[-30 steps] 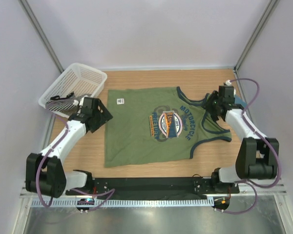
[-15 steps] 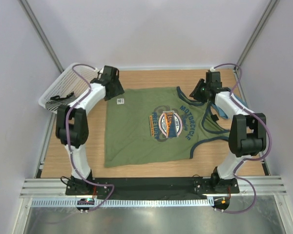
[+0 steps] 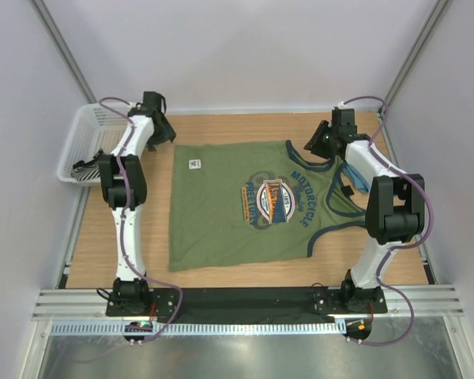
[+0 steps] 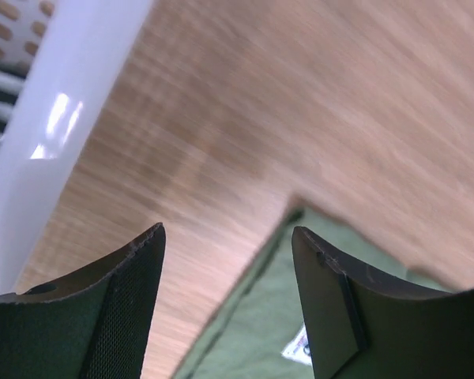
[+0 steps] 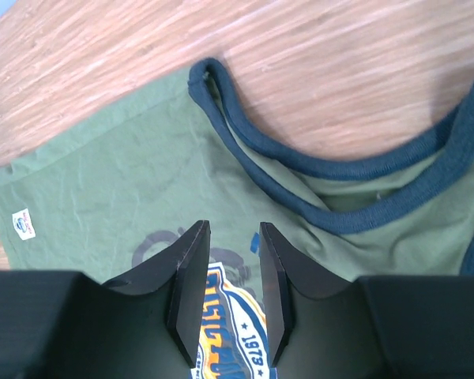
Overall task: Fold and stack the tank tops
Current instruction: Flatten the tank top out
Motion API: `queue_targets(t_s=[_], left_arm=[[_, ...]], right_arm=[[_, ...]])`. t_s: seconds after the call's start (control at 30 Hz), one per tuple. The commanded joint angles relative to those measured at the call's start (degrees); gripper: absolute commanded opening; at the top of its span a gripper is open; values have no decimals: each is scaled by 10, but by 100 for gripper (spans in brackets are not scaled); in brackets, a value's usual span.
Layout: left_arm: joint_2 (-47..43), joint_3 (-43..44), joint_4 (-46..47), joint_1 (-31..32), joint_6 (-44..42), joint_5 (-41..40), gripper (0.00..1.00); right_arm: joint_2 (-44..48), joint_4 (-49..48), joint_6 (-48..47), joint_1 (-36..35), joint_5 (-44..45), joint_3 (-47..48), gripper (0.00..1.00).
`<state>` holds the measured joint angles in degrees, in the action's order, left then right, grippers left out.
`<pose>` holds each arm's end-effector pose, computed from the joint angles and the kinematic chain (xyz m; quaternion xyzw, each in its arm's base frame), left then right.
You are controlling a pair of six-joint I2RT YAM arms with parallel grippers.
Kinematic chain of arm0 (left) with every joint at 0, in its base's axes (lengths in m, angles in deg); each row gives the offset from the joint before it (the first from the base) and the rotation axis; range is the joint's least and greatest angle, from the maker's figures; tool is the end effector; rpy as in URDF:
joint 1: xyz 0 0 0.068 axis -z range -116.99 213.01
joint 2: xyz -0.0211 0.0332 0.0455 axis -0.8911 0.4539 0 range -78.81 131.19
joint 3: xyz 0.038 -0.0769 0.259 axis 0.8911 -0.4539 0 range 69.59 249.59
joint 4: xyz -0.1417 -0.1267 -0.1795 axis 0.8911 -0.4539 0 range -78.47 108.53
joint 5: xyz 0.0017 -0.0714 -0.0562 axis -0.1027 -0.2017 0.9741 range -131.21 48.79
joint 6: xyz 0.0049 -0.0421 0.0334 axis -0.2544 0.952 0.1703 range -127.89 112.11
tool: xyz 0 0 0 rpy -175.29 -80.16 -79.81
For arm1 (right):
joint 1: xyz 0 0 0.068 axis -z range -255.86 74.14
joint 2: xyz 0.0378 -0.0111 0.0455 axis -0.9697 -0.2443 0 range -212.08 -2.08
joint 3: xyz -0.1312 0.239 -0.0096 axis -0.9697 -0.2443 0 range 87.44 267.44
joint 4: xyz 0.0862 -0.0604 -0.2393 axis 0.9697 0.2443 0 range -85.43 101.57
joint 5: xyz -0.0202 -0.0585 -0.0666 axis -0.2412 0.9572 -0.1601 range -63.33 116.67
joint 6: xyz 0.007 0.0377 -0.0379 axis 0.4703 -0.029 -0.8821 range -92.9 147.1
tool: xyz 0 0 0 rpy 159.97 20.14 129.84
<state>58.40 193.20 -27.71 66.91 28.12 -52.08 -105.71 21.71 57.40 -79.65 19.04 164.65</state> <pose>0.5200 -0.0288 0.1994 -0.2895 0.9169 -0.0025 0.2748 0.4063 0.0317 0.2395 0.1847 0.8986 0.1738 0.3582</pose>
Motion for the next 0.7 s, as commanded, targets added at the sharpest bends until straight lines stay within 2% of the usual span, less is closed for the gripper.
queue_targets(t_s=[0.0, 0.1, 0.2, 0.27, 0.4, 0.5, 0.67], left_arm=[[26, 73, -25, -36, 11, 13, 67], [45, 135, -42, -23, -6, 27, 71], [30, 103, -14, 0, -21, 28, 70], [25, 89, -14, 11, -24, 21, 66], [31, 81, -24, 21, -31, 2, 66], [31, 66, -12, 23, -34, 2, 66], [37, 64, -2, 28, -32, 6, 66]], right_arm=[[-16, -12, 2, -2, -10, 41, 38], [-45, 1, -2, -8, -12, 77, 39], [-102, 50, -15, -9, -13, 149, 39], [-144, 69, -24, -10, -16, 202, 39], [-208, 116, -43, -16, -11, 280, 39], [-259, 139, -48, -20, -18, 353, 44], [-314, 148, -46, -24, -24, 411, 45]])
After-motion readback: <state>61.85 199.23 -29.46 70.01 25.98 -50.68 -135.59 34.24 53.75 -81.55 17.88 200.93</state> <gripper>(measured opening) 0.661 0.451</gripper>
